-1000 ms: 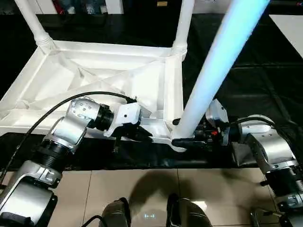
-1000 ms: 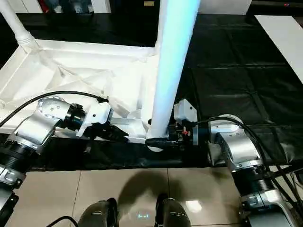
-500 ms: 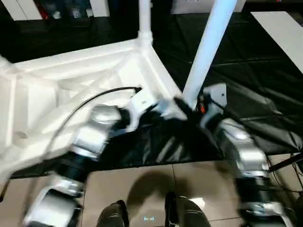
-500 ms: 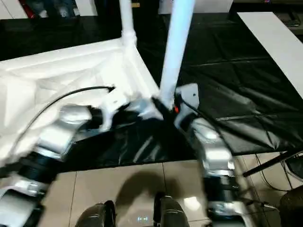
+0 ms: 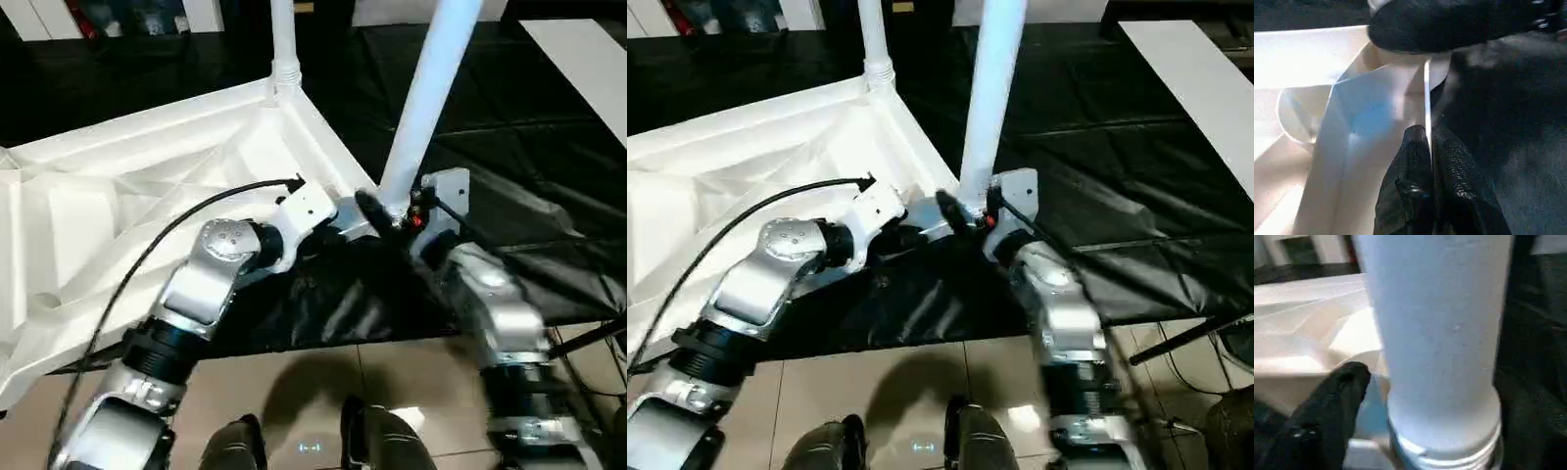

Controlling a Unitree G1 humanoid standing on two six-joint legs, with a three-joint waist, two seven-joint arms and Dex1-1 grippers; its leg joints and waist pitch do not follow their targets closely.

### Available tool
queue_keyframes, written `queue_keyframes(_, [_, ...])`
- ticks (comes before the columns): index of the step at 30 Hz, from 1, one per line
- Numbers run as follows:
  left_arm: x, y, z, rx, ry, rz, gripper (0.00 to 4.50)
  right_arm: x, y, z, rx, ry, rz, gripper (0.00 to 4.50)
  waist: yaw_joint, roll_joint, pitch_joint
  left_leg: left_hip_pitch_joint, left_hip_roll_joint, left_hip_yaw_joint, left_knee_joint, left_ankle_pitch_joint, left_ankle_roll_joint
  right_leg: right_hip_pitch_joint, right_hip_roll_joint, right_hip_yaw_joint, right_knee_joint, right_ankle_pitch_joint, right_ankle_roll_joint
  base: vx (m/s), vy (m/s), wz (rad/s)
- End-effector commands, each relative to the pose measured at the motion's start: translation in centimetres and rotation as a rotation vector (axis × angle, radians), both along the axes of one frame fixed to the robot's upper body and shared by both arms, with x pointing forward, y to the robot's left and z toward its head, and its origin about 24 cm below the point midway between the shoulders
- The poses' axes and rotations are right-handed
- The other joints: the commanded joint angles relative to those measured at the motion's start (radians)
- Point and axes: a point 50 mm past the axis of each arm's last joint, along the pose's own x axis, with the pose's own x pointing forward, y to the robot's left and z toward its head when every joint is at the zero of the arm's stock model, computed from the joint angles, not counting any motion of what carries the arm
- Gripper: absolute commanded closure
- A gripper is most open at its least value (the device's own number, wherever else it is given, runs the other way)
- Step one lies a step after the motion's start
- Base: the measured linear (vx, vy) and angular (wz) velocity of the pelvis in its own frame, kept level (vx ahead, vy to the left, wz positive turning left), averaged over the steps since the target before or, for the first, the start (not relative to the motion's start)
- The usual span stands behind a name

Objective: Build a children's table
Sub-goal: Rotate leg to tighten

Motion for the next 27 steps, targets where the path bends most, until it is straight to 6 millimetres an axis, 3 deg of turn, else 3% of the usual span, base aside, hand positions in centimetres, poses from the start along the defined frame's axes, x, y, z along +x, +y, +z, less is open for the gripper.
queue_keyframes(1, [-0.8, -0.3, -0.4, -0.009, 0.014, -0.092, 4.5, -0.5, 0.4, 0.0, 0.0, -0.015, 0.104, 0.06, 0.006, -0.015, -0.1, -0.005, 0.038, -0.016, -0.056, -0.109, 0.145, 0.087, -0.082, 0.067, -0.071, -0.358, -0.135, 0.0, 0.0, 0.0])
queue_keyframes(4, [-1.5, 0.8, -0.9, 0.035, 0.045, -0.207, 4.5, -0.9, -1.1, 0.6, -0.079, -0.043, 0.246, 0.06, 0.012, -0.012, -0.105, -0.001, 0.042, -0.015, -0.054, -0.076, 0.173, 0.085, -0.078, 0.068, -0.059, -0.272, -0.173, 0.0, 0.0, 0.0])
queue_keyframes(5, [-1.8, 1.3, -1.1, 0.063, 0.054, -0.279, 4.5, -1.1, -1.8, 0.7, -0.149, -0.048, 0.319, 0.06, 0.01, -0.017, -0.106, -0.001, 0.044, -0.013, -0.054, -0.069, 0.18, 0.085, -0.077, 0.069, -0.057, -0.255, -0.181, 0.0, 0.0, 0.0])
queue_keyframes(8, [-1.9, 1.8, -1.3, 0.076, 0.076, -0.352, 4.5, -1.8, -2.4, 0.9, -0.187, -0.041, 0.456, 0.06, 0.016, -0.016, -0.103, 0.005, 0.045, -0.011, -0.054, -0.092, 0.193, 0.082, -0.078, 0.069, -0.061, -0.275, -0.19, 0.0, 0.0, 0.0])
queue_keyframes(14, [-1.6, 2.8, -1.0, 0.122, 0.09, -0.437, 4.5, -2.9, -2.6, 1.0, -0.254, -0.038, 0.639, 0.06, 0.031, -0.018, -0.098, 0.011, 0.05, -0.013, -0.058, -0.135, 0.16, 0.077, -0.082, 0.069, -0.068, -0.368, -0.175, 0.0, 0.0, 0.0])
queue_keyframes(15, [-1.5, 3.0, -0.8, 0.141, 0.096, -0.477, 4.5, -2.9, -2.7, 1.0, -0.252, -0.025, 0.674, 0.06, 0.032, -0.023, -0.1, 0.01, 0.05, -0.013, -0.058, -0.132, 0.155, 0.08, -0.084, 0.07, -0.067, -0.368, -0.173, 0.0, 0.0, 0.0])
queue_keyframes(27, [-1.1, 3.2, -0.6, 0.199, 0.098, -0.585, 4.5, -2.8, -2.5, 0.8, -0.269, -0.008, 0.776, 1.18, 0.042, -0.023, -0.104, 0.008, 0.051, -0.012, -0.056, -0.098, 0.16, 0.081, -0.084, 0.07, -0.059, -0.324, -0.188, 0.0, 0.0, 0.0])
